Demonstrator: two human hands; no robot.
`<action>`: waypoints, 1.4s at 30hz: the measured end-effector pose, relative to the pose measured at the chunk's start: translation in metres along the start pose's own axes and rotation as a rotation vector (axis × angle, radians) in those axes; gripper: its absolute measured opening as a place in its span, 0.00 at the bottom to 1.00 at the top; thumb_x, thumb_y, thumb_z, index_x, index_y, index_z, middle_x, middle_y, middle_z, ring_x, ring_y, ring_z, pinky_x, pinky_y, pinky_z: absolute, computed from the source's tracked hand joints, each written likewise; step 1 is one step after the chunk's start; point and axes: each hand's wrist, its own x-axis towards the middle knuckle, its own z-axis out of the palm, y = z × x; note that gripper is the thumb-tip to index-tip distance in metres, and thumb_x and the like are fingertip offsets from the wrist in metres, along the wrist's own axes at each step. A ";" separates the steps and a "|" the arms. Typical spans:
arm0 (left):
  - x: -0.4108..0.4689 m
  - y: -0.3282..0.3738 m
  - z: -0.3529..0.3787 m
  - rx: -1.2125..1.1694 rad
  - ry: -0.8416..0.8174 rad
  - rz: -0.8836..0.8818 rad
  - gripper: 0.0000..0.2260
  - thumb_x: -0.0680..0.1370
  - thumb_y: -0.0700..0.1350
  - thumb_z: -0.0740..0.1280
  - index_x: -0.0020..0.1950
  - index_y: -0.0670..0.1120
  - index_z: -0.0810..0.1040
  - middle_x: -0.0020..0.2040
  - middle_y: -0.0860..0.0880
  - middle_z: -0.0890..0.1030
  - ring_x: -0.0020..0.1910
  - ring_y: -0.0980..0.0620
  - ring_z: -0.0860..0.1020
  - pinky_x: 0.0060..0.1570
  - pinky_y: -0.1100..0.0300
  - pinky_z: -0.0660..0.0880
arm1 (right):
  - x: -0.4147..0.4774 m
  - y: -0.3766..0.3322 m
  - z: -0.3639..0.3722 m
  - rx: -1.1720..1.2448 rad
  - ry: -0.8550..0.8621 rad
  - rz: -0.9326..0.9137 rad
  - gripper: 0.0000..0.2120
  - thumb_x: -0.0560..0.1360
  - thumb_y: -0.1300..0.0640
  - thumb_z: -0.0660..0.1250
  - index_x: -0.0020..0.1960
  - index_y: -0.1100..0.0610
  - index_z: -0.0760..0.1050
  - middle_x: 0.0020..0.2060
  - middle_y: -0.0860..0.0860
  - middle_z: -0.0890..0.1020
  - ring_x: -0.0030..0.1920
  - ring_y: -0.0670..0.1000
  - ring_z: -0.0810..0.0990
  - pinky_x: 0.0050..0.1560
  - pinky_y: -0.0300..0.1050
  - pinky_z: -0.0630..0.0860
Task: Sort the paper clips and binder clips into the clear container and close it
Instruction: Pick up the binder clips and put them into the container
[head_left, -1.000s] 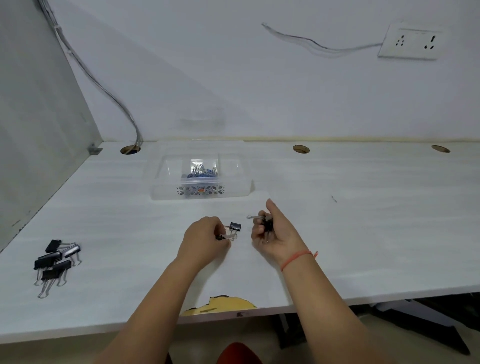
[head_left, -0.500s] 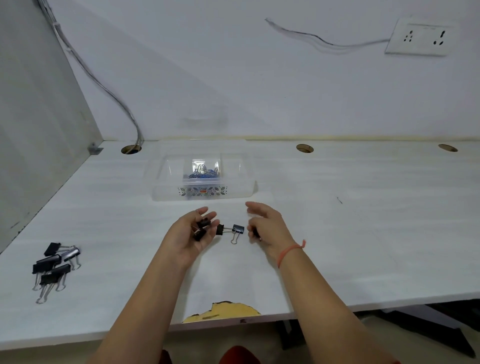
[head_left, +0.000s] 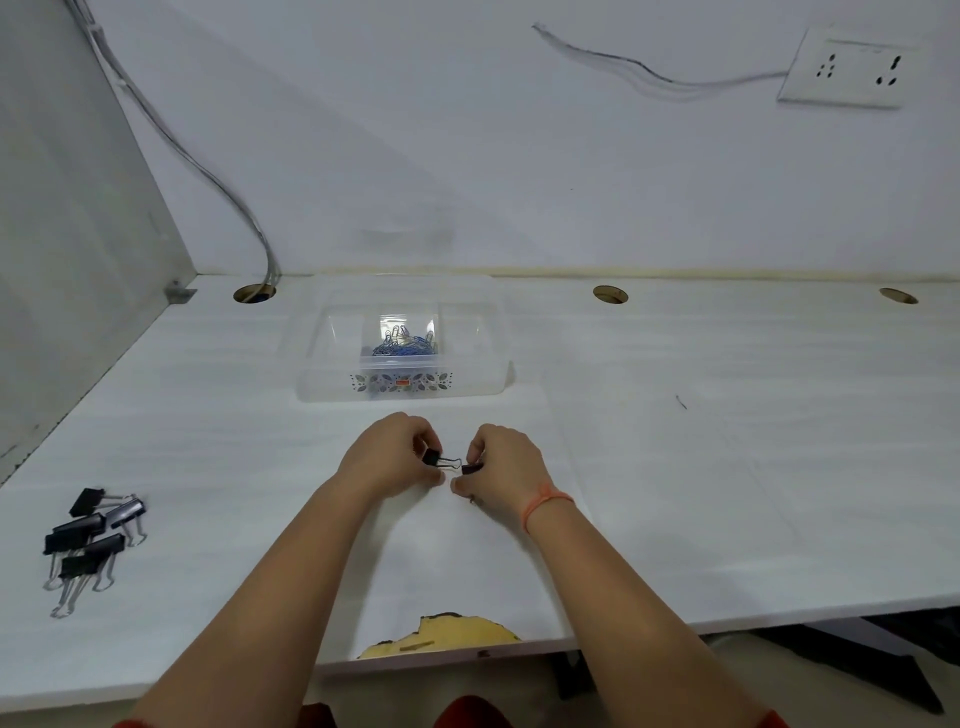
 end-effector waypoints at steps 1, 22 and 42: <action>0.001 0.000 0.000 0.005 -0.003 0.013 0.11 0.64 0.44 0.76 0.44 0.50 0.79 0.47 0.50 0.79 0.43 0.52 0.75 0.45 0.59 0.73 | -0.001 0.000 0.000 -0.003 -0.004 -0.008 0.13 0.66 0.57 0.73 0.45 0.54 0.71 0.49 0.55 0.82 0.52 0.55 0.79 0.45 0.43 0.71; -0.036 0.012 -0.003 -1.097 0.061 -0.513 0.09 0.75 0.37 0.55 0.47 0.45 0.75 0.34 0.46 0.74 0.27 0.51 0.70 0.22 0.67 0.61 | -0.009 -0.008 -0.003 0.196 0.010 0.185 0.12 0.71 0.55 0.59 0.30 0.57 0.65 0.27 0.52 0.73 0.27 0.51 0.70 0.27 0.39 0.61; 0.115 0.095 -0.074 -1.211 0.079 -0.434 0.09 0.80 0.39 0.54 0.41 0.42 0.68 0.34 0.44 0.72 0.30 0.50 0.69 0.27 0.60 0.72 | 0.130 -0.075 -0.101 1.621 0.214 0.372 0.14 0.78 0.68 0.49 0.45 0.65 0.73 0.33 0.54 0.68 0.31 0.50 0.66 0.35 0.40 0.69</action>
